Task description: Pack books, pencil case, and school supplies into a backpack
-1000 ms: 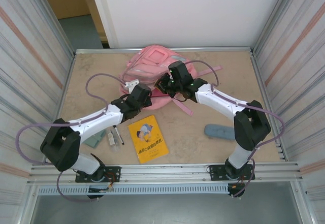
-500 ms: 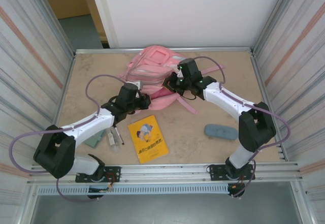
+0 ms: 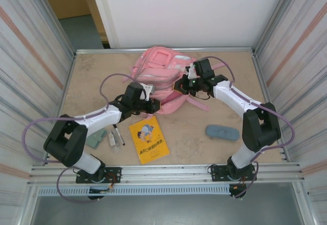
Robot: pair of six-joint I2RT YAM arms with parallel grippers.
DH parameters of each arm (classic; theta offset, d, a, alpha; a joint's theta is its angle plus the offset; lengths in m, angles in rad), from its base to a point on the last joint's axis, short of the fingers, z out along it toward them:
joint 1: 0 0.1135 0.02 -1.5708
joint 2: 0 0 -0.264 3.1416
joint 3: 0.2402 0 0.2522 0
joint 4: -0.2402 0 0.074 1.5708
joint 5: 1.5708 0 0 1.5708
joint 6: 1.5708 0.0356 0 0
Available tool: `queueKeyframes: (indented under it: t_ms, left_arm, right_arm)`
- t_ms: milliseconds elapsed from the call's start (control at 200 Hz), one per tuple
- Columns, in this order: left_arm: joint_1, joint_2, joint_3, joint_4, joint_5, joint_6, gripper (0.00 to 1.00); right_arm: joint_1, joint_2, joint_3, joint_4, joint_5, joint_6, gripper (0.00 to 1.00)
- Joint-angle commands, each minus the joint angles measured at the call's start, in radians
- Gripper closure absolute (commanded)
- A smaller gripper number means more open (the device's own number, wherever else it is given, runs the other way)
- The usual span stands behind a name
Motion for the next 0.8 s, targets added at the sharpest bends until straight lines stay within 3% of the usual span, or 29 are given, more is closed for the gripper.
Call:
queueKeyframes:
  t_ms: [0,215,396,576,797]
  left_arm:
    - [-0.003,0.032,0.013,0.012,0.059,0.048,0.83]
    - [-0.008,0.020,-0.004,0.004,-0.006,0.055,0.80]
    - [-0.010,0.026,0.001,-0.019,-0.036,0.055,0.88]
    - [-0.034,0.031,0.001,0.020,-0.006,0.028,0.58]
    - [-0.082,0.033,0.023,0.006,-0.156,-0.034,0.59]
  right_arm:
    - [-0.023,-0.025,0.017,0.006,-0.012,-0.065,1.00]
    - [-0.022,-0.016,0.030,-0.002,-0.031,-0.077,1.00]
    - [-0.020,-0.008,0.029,-0.001,-0.032,-0.073,1.00]
    - [-0.012,-0.008,0.025,0.004,-0.022,-0.068,1.00]
    - [0.001,-0.013,0.025,0.000,-0.019,-0.066,1.00]
